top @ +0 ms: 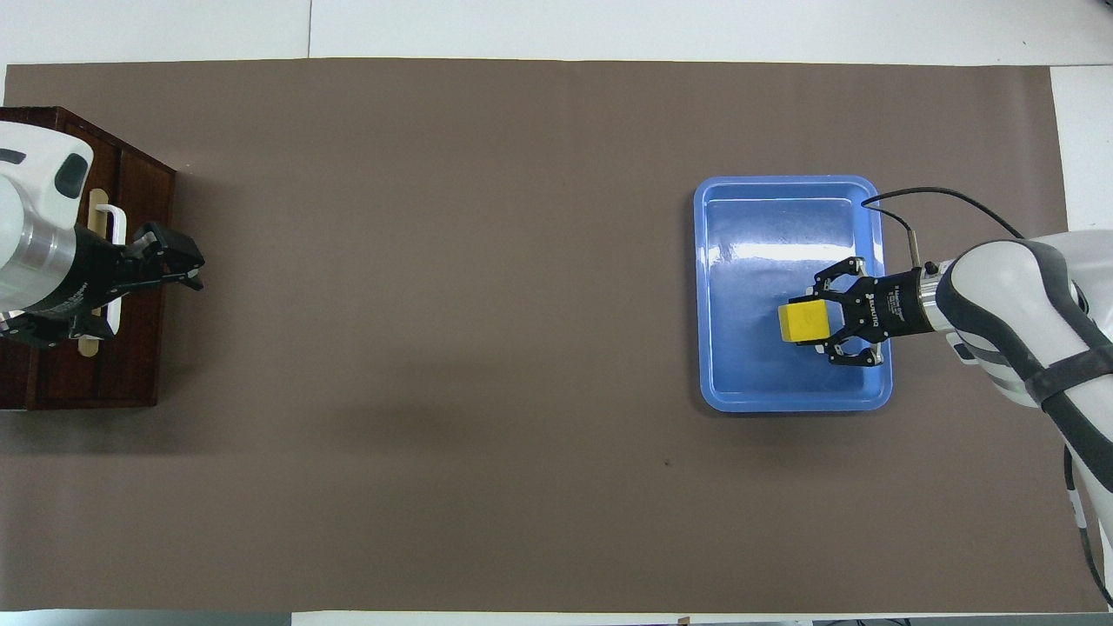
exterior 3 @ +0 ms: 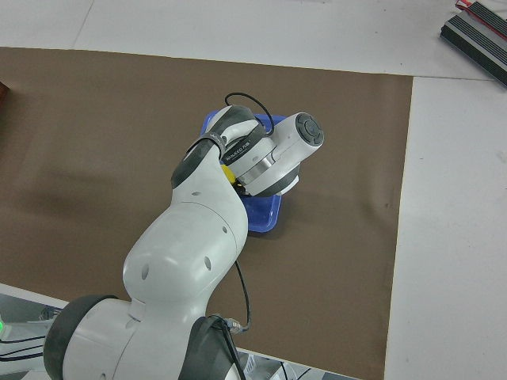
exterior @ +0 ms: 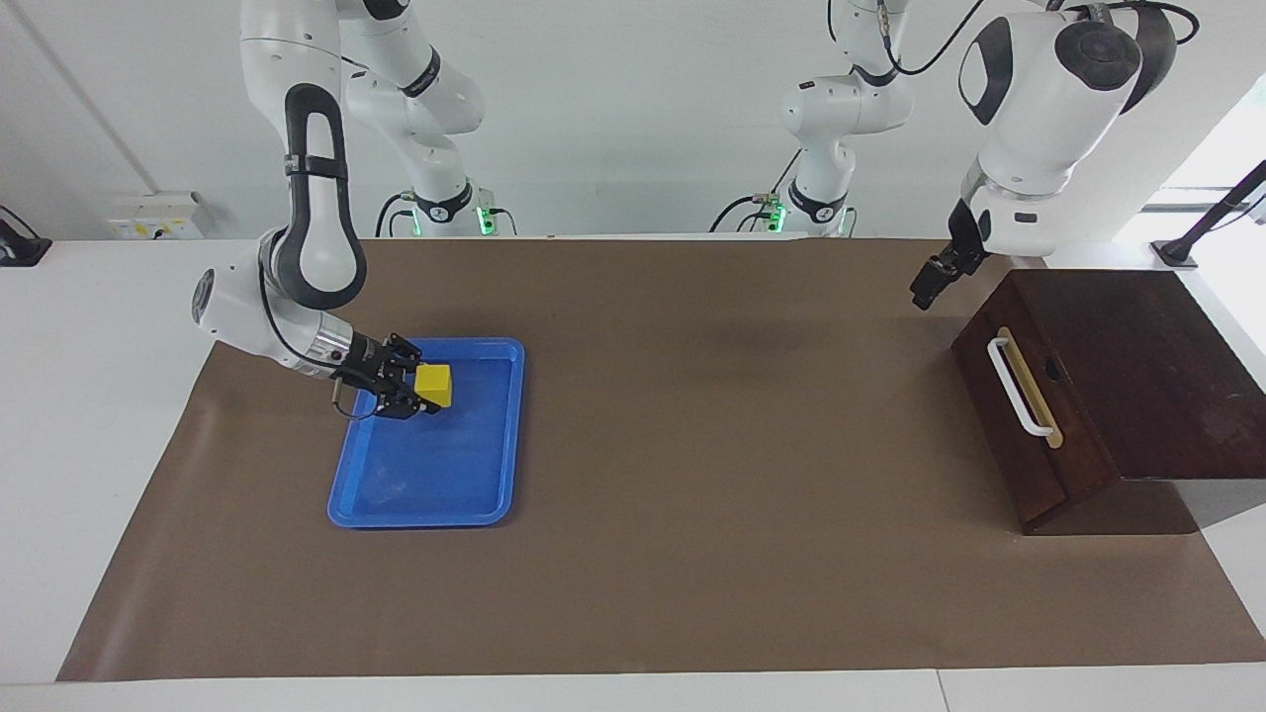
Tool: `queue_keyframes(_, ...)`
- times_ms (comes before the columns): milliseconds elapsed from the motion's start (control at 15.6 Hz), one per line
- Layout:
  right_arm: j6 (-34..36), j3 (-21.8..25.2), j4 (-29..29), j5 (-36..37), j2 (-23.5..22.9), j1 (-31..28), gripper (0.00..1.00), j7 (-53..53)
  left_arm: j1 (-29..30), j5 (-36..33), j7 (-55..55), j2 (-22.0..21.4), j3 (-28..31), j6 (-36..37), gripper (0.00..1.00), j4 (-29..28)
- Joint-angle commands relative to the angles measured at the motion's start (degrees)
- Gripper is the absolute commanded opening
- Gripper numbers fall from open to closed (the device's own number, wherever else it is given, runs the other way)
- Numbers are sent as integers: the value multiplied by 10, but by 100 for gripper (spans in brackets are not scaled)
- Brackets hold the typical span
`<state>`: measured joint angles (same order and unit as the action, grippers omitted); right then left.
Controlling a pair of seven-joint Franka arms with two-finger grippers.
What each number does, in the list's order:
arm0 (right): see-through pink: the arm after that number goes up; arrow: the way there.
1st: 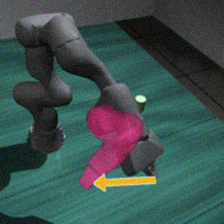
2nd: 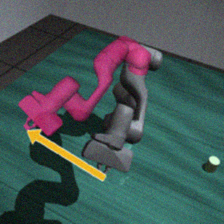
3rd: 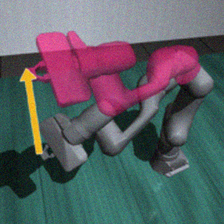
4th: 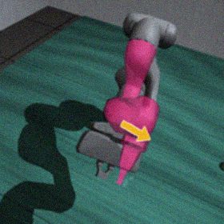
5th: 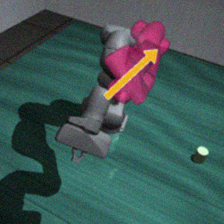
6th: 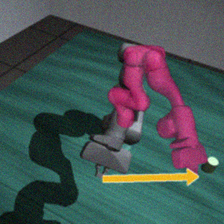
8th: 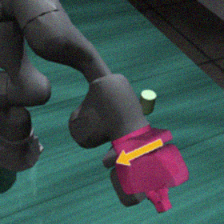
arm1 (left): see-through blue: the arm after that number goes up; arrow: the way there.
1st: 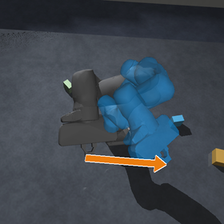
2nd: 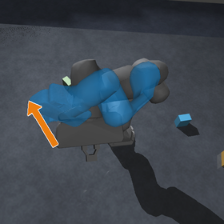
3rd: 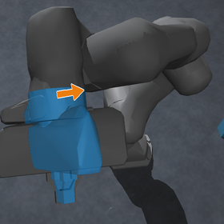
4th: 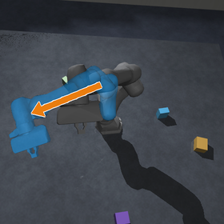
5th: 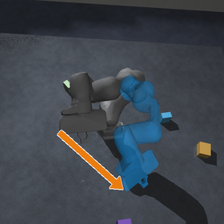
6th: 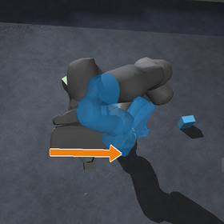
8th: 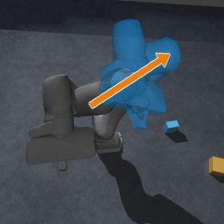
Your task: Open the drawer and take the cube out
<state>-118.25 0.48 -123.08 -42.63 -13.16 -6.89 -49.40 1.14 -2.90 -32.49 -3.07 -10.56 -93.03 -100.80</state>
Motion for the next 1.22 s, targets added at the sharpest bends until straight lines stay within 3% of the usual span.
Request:
queue_keyframes(0, -12, -5, -11, -4, 2, -15, 0, 21, -18, 21, 103, 17, 21, 33, 100, 31)
queue_keyframes(193, -13, -4, -27, 1, 3, -19, 0, 33, -18, 23, 211, 23, 28, 74, 100, 53)
queue_keyframes(449, -13, -3, -32, 3, 4, -30, 0, 42, -11, 22, 218, 53, 22, 93, 100, 68)
queue_keyframes(770, -13, -3, -36, 9, 4, -30, 0, 40, -16, 21, 218, 43, 20, 102, 100, 76)
queue_keyframes(834, -15, -3, -36, 9, 4, -30, 39, 38, -16, 21, 218, 41, 19, 103, 100, 76)
queue_keyframes(963, -21, -3, -36, 15, 4, -30, 83, 38, -17, 22, 219, 36, 19, 102, 100, 75)
queue_keyframes(1027, -21, -3, -36, 21, 4, -30, 100, 37, -18, 22, 218, 35, 19, 102, 100, 75)
queue_keyframes(1155, -24, -3, -36, 25, 4, -30, 100, 36, -18, 22, 218, 34, 19, 101, 100, 73)
